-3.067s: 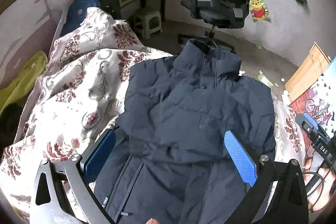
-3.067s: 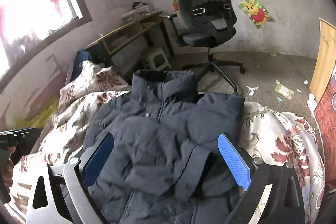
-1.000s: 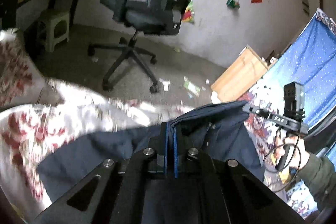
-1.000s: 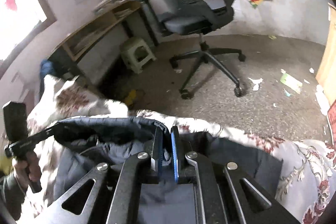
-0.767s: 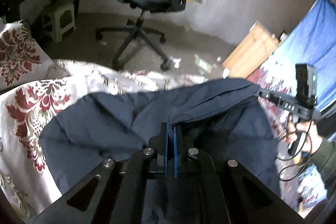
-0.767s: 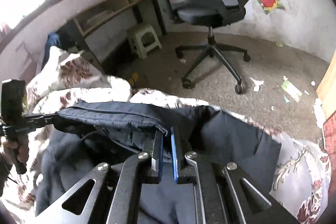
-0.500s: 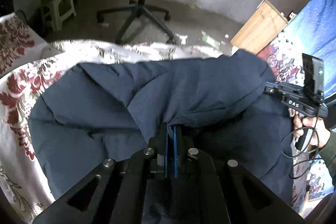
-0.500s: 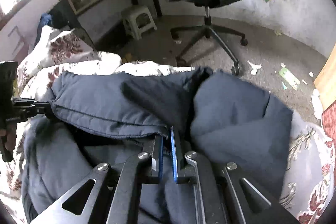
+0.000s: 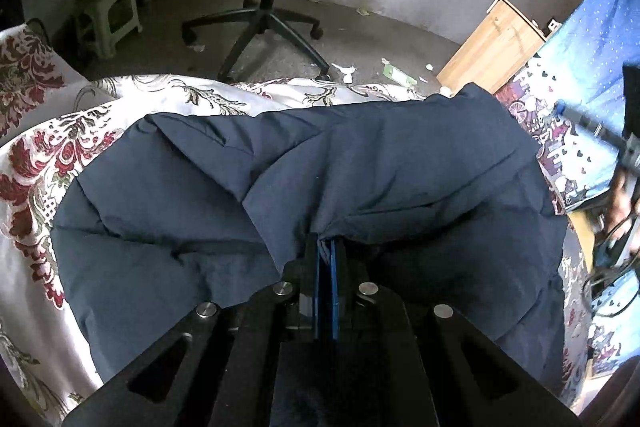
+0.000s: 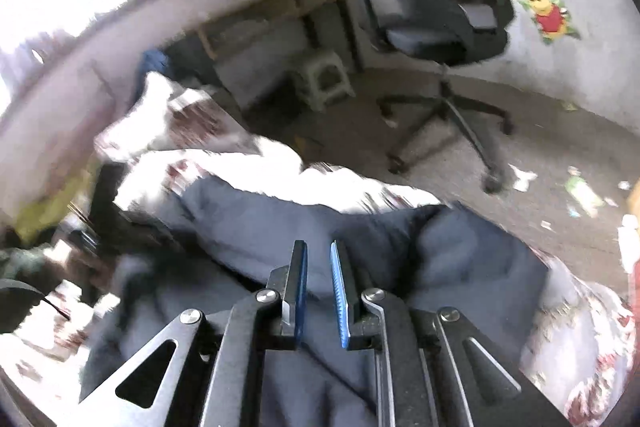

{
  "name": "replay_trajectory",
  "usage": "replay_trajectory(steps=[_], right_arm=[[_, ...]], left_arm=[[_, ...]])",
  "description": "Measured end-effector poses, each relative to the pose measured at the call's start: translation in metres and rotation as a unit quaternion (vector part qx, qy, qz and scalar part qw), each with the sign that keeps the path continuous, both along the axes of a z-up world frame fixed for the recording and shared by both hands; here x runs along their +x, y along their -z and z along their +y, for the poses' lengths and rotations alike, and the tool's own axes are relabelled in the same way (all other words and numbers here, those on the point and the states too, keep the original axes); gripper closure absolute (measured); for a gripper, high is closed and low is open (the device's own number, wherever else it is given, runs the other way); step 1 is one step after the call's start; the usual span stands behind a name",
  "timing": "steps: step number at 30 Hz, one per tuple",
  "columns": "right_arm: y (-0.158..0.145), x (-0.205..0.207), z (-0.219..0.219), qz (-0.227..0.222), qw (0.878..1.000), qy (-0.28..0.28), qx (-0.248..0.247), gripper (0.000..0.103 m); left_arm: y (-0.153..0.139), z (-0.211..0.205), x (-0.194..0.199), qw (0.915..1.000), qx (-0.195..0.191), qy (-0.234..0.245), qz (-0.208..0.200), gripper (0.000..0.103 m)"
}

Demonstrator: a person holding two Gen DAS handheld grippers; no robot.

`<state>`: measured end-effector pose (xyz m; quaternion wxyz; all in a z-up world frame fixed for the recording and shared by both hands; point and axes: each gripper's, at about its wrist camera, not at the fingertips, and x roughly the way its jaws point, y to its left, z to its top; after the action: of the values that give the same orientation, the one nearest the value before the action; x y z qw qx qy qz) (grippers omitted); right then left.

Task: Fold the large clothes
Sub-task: 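Lay the held hem over the collar with both grippers, pressing it down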

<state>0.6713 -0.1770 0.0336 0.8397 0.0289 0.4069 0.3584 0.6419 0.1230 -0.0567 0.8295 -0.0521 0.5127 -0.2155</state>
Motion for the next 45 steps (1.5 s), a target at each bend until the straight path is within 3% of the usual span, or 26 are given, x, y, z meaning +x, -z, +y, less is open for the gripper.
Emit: replay_trajectory(steps=[2,4,8,12,18,22,24,27,34,42,45], right_arm=[[-0.01,0.011,0.004,0.001,1.0,0.005,0.021,0.089],[-0.006,0.025,0.014,0.019,1.0,0.01,0.005,0.089],[0.038,0.044,0.044,0.072,0.994,-0.006,-0.087,0.089],[0.076,0.046,0.055,0.103,0.987,-0.001,-0.126,0.089],[0.085,0.045,0.046,0.114,0.986,0.003,-0.12,0.089],[0.087,0.039,0.047,0.11,0.986,0.0,-0.129,0.089],[0.088,0.038,0.046,0.114,0.985,-0.001,-0.13,0.089],[0.084,0.035,0.045,0.112,0.983,-0.007,-0.142,0.091],[0.09,0.037,0.033,0.118,0.98,-0.007,-0.163,0.096],[0.122,0.058,0.053,0.15,0.972,0.003,-0.18,0.096],[0.13,0.064,0.054,0.154,0.973,0.012,-0.171,0.097]], left_arm=[[-0.001,-0.001,-0.001,1.0,0.003,0.0,-0.002,0.1],[-0.003,-0.002,-0.001,0.9999,0.008,0.004,-0.006,0.1],[-0.012,0.0,-0.004,0.9998,0.0,0.007,-0.02,0.1],[-0.031,0.008,-0.026,0.9965,-0.043,0.019,-0.069,0.099],[-0.057,0.022,-0.038,0.986,-0.114,0.016,-0.121,0.099],[-0.064,0.008,-0.01,0.9852,-0.136,0.018,-0.103,0.099],[-0.058,-0.01,0.005,0.9889,-0.12,0.045,-0.075,0.099],[-0.034,-0.043,0.025,0.9936,-0.067,0.09,-0.012,0.099],[0.004,-0.061,0.042,0.9919,0.02,0.117,0.045,0.102],[0.032,-0.075,0.054,0.9844,0.096,0.143,0.035,0.1],[0.041,-0.075,0.057,0.983,0.104,0.148,0.03,0.1]])
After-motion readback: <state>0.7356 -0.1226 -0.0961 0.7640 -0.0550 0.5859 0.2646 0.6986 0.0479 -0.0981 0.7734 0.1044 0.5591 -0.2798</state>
